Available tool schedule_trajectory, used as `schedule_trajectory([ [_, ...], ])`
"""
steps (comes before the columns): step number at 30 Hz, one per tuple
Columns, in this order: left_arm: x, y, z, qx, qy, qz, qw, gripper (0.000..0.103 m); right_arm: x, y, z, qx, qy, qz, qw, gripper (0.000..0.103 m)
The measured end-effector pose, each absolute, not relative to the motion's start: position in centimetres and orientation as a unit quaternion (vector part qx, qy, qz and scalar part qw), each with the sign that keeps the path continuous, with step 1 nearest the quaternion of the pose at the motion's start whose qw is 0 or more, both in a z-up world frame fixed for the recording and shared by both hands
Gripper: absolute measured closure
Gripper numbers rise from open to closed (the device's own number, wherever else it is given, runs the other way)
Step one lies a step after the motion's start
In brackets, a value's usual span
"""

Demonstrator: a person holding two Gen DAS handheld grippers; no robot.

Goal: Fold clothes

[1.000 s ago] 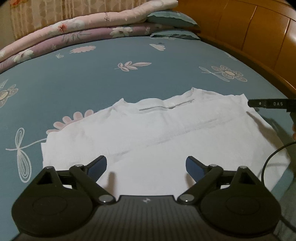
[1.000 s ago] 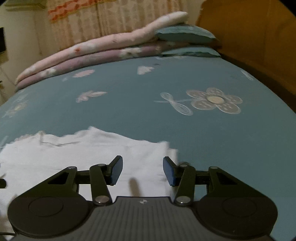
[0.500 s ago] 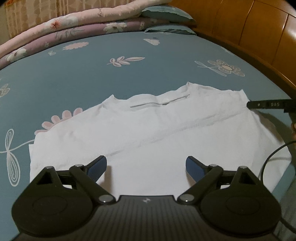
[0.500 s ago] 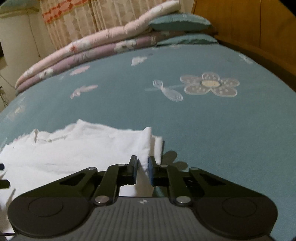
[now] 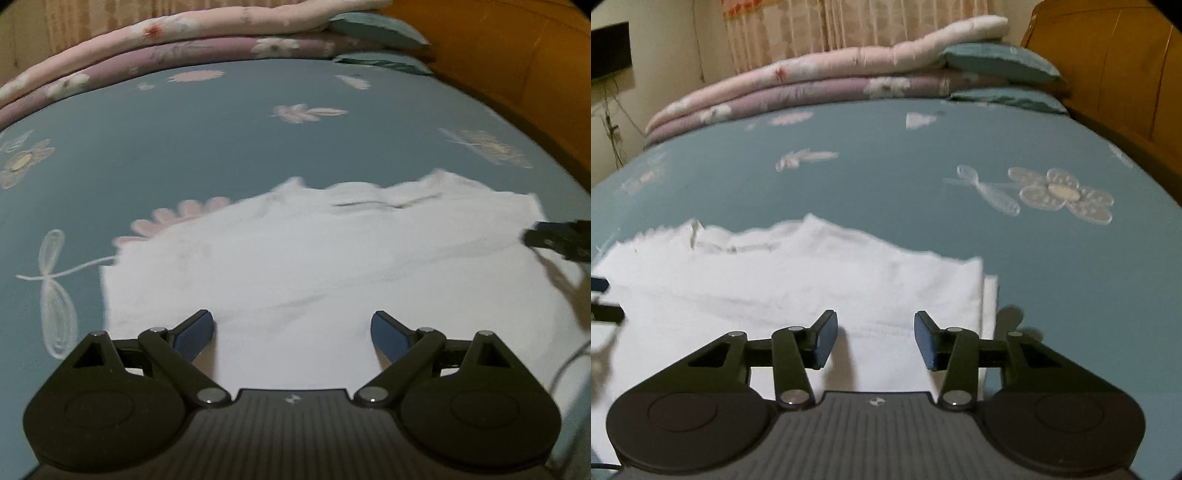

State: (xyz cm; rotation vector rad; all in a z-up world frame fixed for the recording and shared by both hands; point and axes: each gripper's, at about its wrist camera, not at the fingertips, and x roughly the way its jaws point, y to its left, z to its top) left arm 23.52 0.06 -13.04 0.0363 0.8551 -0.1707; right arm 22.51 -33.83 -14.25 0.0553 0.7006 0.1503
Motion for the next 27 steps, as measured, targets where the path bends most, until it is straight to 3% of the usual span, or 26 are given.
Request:
schedule_trajectory([
  [4, 24.9, 1.8, -11.8, -0.021, 0.415, -0.056, 0.908, 0.010, 21.8, -33.9, -14.9, 0.033, 0.316, 0.093, 0.943, 0.028],
  [12, 28.3, -3.2, -10.7, -0.113, 0.421, -0.211, 0.875, 0.010, 21.1, -31.5, -14.8, -0.033, 0.311, 0.092, 0.945, 0.016],
  [22, 33.0, -6.7, -13.6, -0.050, 0.425, -0.193, 0.883, 0.009, 20.9, -32.4, -14.5, -0.013, 0.315, 0.095, 0.944, 0.012],
  [27, 34.0, -5.2, -12.2, -0.090, 0.427, -0.183, 0.881, 0.010, 20.9, -32.9, -14.5, 0.001, 0.317, 0.095, 0.944, 0.012],
])
